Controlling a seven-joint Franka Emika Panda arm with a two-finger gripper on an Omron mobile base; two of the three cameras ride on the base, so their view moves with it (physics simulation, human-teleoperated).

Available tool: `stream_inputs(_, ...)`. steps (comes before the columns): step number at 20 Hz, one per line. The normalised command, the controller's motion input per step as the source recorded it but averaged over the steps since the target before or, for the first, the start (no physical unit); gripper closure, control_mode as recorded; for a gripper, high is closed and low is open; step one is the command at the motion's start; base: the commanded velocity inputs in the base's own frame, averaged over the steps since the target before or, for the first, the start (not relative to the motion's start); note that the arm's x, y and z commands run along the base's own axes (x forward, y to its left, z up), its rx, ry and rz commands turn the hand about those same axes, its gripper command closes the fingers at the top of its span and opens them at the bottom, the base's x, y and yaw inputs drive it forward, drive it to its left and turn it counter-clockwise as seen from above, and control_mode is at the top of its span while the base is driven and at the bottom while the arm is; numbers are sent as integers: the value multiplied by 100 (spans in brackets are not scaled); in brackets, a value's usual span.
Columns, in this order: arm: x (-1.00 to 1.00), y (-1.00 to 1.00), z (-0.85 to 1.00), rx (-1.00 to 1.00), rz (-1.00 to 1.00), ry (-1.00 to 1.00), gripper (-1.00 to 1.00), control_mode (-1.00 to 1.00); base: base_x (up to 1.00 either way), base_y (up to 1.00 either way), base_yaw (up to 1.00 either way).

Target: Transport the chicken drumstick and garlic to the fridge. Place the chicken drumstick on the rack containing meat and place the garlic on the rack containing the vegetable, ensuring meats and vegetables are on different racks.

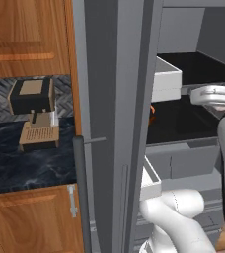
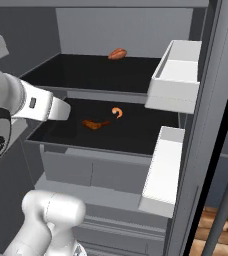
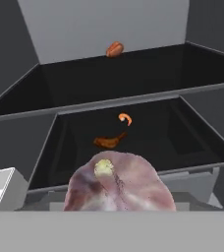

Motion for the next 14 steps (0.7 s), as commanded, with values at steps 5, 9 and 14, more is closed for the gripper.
stream_inputs(5,50,-8,25,0,0,-19,100,-100,0,0,0)
stream_inputs(9,65,-13,21,1,0,0,100,-100,0,0,0)
stream_inputs(14,68,-25,3,0,0,0,100,-100,0,0,0)
